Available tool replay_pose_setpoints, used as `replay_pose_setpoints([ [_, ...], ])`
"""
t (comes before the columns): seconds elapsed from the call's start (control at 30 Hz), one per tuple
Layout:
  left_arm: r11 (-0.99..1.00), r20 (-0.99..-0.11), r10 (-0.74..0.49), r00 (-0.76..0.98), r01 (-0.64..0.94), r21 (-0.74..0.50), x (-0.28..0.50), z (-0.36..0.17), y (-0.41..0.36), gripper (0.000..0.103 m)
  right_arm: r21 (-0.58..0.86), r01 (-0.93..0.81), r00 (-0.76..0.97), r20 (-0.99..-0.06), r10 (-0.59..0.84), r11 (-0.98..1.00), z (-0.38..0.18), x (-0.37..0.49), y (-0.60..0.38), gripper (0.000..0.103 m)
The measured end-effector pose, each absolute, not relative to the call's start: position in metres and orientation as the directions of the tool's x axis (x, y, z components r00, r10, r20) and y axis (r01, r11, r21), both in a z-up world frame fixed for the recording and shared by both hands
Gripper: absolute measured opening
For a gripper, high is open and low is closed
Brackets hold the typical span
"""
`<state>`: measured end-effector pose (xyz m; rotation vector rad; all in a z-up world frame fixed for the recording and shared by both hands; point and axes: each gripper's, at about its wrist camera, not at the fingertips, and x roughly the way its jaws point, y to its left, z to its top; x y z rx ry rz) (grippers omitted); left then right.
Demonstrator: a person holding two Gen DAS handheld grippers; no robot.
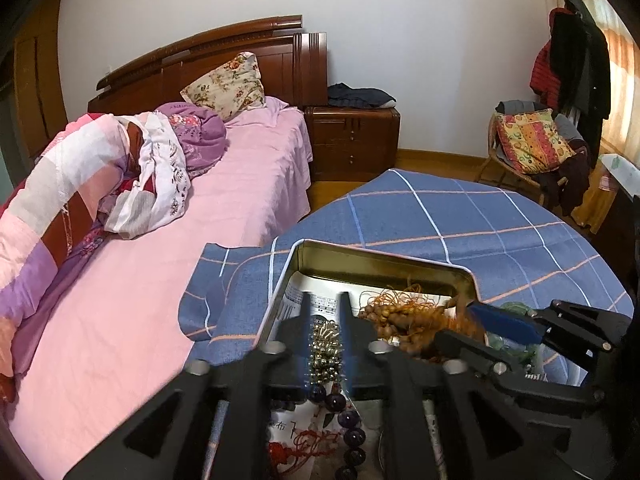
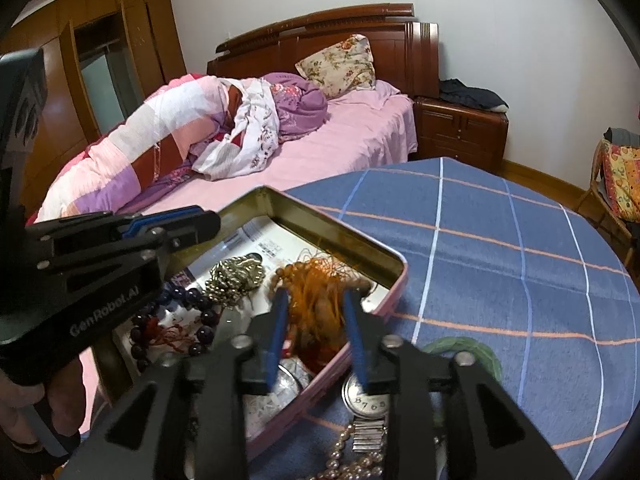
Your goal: Organize jewelry
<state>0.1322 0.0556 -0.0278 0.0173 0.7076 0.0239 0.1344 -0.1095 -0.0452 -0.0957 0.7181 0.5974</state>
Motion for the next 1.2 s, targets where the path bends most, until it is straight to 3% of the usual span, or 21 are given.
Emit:
replay_pose_setpoints([
  [0.03, 0.999, -0.634, 0.045, 0.772, -0.031, 0.033, 0.128, -0.024, 0.054, 0.059, 0.109, -0.547, 0.601, -0.640, 0.480, 0.830, -0.043, 0.132, -0.110, 0.047],
  [0.07, 0.998, -0.614, 0.059, 0.787, -0.042, 0.042, 0.124, -0.021, 0.054, 0.084, 0.100, -0.545, 0.609, -0.636, 0.475, 0.833, -0.041, 0.129, -0.111, 0.052],
  [0.1, 0.998, -0.583, 0.068, 0.810, -0.049, 0.048, 0.118, -0.016, 0.053, 0.088, 0.090, -0.541, 0.620, -0.629, 0.469, 0.836, -0.039, 0.126, -0.114, 0.057],
  [0.2, 0.999, -0.568, 0.043, 0.822, -0.029, 0.034, 0.108, -0.008, 0.051, 0.088, 0.088, -0.526, 0.634, -0.622, 0.459, 0.846, -0.035, 0.117, -0.132, 0.057],
  [0.37, 0.993, -0.551, 0.106, 0.828, -0.115, 0.019, 0.092, -0.012, 0.058, 0.088, 0.112, -0.430, 0.647, -0.653, 0.393, 0.896, -0.042, 0.112, -0.177, 0.058],
  [0.6, 0.986, -0.542, 0.121, 0.832, -0.166, -0.035, 0.073, -0.020, 0.061, 0.088, 0.068, -0.460, 0.613, -0.697, 0.372, 0.885, -0.055, 0.106, -0.172, 0.040],
  [0.73, 0.983, -0.547, 0.129, 0.827, -0.178, -0.037, 0.071, -0.023, 0.063, 0.088, 0.068, -0.510, 0.584, -0.704, 0.404, 0.857, -0.055, 0.101, -0.157, 0.034],
  [1.2, 0.983, -0.592, 0.113, 0.798, -0.177, -0.051, 0.073, -0.040, 0.063, 0.088, 0.026, -0.504, 0.555, -0.756, 0.347, 0.863, -0.078, 0.115, -0.136, 0.033],
])
